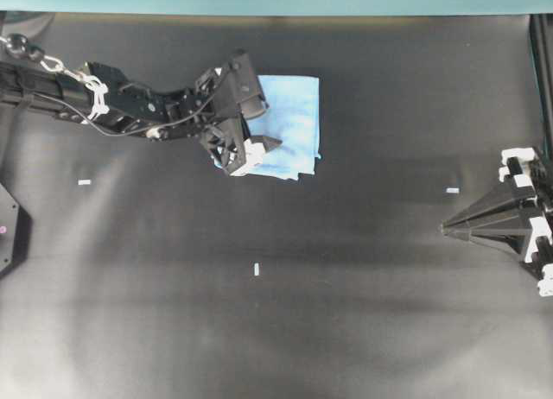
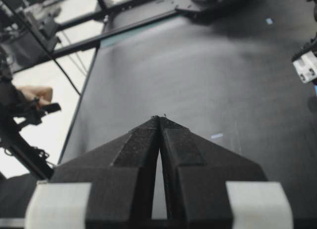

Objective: Push a blue cloth with the left arm to wipe the desk.
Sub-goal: 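Push the blue cloth with the left gripper down toward the bottom-left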

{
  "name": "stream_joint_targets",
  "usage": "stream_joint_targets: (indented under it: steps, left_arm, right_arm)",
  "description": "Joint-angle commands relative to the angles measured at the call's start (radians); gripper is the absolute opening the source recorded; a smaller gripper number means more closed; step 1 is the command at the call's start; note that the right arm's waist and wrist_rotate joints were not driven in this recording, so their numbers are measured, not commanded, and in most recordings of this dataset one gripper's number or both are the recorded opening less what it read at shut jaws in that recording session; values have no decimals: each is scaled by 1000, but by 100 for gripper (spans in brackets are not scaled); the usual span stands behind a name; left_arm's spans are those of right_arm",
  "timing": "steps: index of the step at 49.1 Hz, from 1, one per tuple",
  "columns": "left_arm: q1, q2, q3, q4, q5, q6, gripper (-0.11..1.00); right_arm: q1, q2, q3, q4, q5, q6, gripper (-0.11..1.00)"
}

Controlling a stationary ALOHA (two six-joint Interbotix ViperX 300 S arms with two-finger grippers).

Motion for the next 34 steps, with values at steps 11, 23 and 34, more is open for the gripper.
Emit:
stream_joint_targets:
  steps: [11, 23, 34]
  left_arm:
    - [-29, -44, 103, 3, -63, -15, 87]
    - [-103, -150, 238, 3, -106, -34, 87]
    - [-207, -201, 347, 3, -133, -100, 87]
  right_arm:
    - [0, -17, 2, 2, 0, 0, 0]
    - [-2, -32, 5, 2, 5, 2, 0]
    - [0, -32, 6, 2, 5, 0, 0]
